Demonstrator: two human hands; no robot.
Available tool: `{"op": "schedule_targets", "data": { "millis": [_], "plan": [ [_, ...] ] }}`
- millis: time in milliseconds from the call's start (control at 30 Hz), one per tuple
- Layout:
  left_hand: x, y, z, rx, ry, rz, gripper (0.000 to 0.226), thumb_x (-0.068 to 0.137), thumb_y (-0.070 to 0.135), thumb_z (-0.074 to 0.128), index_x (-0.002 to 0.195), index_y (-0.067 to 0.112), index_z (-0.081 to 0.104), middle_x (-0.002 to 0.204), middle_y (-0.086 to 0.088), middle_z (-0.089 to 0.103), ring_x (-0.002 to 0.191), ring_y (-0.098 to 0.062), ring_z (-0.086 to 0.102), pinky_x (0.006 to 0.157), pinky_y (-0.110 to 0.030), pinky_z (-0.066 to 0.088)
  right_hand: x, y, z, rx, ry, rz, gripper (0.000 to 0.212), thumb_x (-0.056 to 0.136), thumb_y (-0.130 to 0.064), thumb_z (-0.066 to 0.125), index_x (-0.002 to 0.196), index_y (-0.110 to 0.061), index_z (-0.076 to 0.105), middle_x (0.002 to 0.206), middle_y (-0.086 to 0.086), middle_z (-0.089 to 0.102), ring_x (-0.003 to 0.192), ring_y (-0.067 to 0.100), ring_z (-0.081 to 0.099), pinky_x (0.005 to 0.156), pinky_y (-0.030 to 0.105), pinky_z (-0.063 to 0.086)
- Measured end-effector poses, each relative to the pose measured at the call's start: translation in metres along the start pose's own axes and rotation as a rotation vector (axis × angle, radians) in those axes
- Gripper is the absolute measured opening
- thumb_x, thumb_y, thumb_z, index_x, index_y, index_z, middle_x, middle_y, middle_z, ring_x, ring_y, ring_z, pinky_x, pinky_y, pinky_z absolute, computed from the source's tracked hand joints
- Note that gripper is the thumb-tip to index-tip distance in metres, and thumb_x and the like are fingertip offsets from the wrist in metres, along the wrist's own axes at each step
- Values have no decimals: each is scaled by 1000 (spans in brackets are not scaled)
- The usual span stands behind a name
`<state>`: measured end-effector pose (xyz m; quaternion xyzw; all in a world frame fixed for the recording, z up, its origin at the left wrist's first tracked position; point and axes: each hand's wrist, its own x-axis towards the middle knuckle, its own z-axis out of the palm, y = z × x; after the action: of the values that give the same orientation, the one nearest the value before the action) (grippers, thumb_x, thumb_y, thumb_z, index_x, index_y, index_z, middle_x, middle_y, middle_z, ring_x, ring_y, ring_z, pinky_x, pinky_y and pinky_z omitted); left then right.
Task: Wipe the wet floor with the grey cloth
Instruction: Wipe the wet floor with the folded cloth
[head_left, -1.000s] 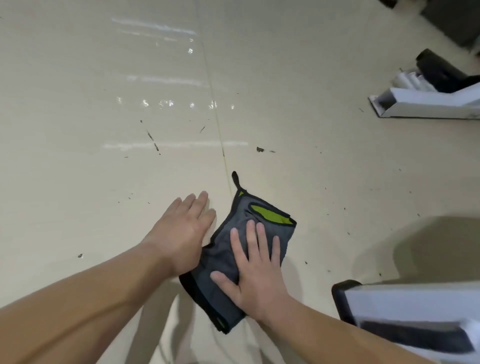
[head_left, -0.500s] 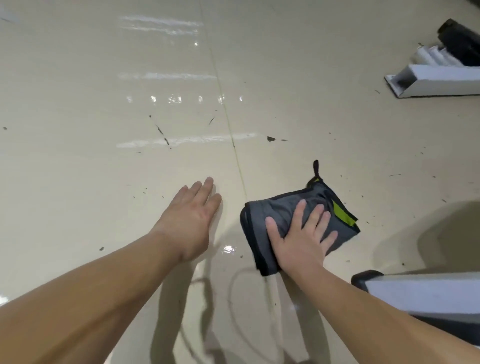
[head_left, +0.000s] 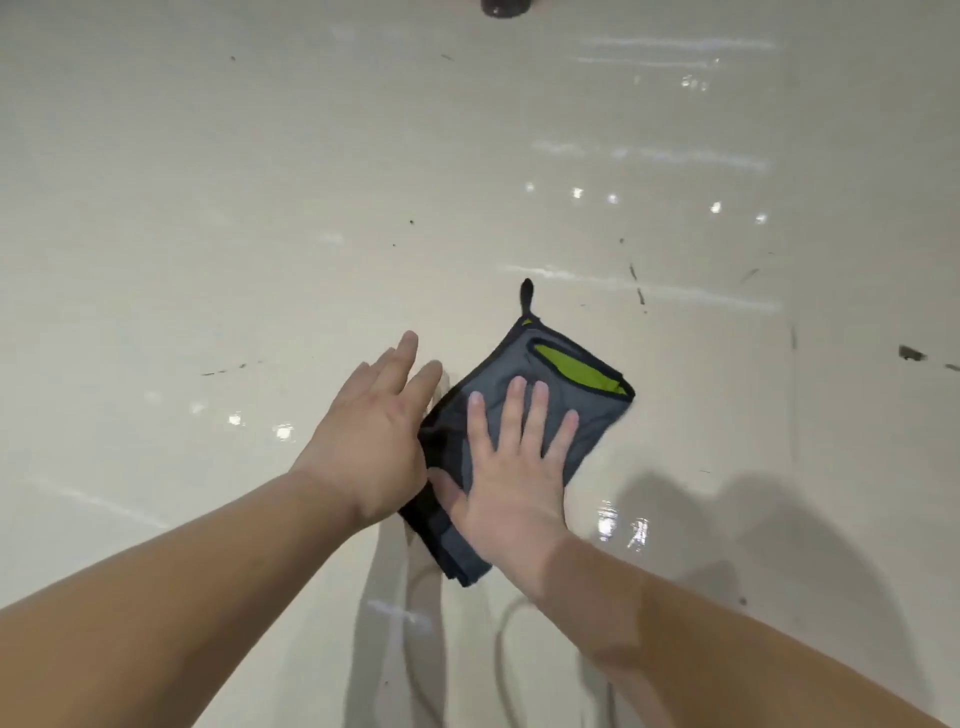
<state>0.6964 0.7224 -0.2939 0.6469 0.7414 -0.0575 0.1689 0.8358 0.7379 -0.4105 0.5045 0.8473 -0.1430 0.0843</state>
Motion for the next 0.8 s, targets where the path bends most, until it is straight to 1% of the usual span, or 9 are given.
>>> {"op": "schedule_targets", "data": {
  "millis": [133,267,367,467,567,600,667,700,800],
  "plan": [
    [-55,-55,-29,72,-50,-179,70,93,6,44,158,19,21,171,-9,-8,154,-27,11,125,-32,11,-14,-81,5,-131,-109,-363,92,93,-78,10,161,-22,-15,160,28,-34,144,50,-36,111,74,-12],
    [-80,-88,-24,45,-101,-257,56,95,10,43,150,15,33,171,-11,-2,152,-24,19,120,-30,22,-40,-87,14,-173,-128,-534,90,94,-78,9,163,-23,-7,162,24,-30,146,45,-36,114,72,-12],
    [-77,-86,14,7,-112,-117,61,92,13,44,152,14,32,170,-14,3,153,-24,19,121,-28,23,-43,-85,16,-152,-134,-544,90,93,-78,12,162,-22,-7,164,20,-28,148,38,-36,116,70,-14],
    [-71,-74,63,-114,-110,57,75,94,13,43,162,15,13,171,-9,-5,158,-20,2,126,-28,14,-39,-77,15,34,-100,-575,91,93,-65,33,164,-18,1,171,11,-8,155,27,-25,123,61,-9],
    [-69,-68,101,-245,-89,81,68,106,30,32,163,31,-5,169,-9,-20,155,-23,-22,127,-34,-7,-43,-42,0,303,-127,-516,82,90,-30,50,164,-16,16,172,-5,10,158,14,-7,128,50,2],
    [-67,-68,111,-223,-92,103,67,107,41,28,160,39,-13,167,-9,-29,152,-26,-32,126,-40,-12,-50,-33,-9,267,-109,-472,76,91,-25,50,162,-17,24,170,-7,17,159,16,-2,128,50,3],
    [-65,-69,123,-129,-142,113,71,102,62,19,153,46,-26,157,-10,-46,143,-29,-46,123,-51,-19,-70,-31,-27,109,-103,-380,67,90,-23,49,156,-15,39,166,-4,31,158,20,9,128,49,8],
    [-64,-71,126,-99,-166,118,74,99,69,15,152,45,-30,153,-11,-51,141,-30,-49,121,-53,-20,-81,-37,-34,72,-63,-324,61,89,-22,50,149,-13,48,162,1,39,156,24,21,127,48,16],
    [-58,-83,126,-49,-190,217,80,97,72,17,154,39,-29,152,-13,-52,139,-31,-50,120,-54,-22,-103,-72,-62,174,84,-64,35,96,-20,53,126,-8,66,136,13,62,133,29,52,111,39,41]
  ]
}}
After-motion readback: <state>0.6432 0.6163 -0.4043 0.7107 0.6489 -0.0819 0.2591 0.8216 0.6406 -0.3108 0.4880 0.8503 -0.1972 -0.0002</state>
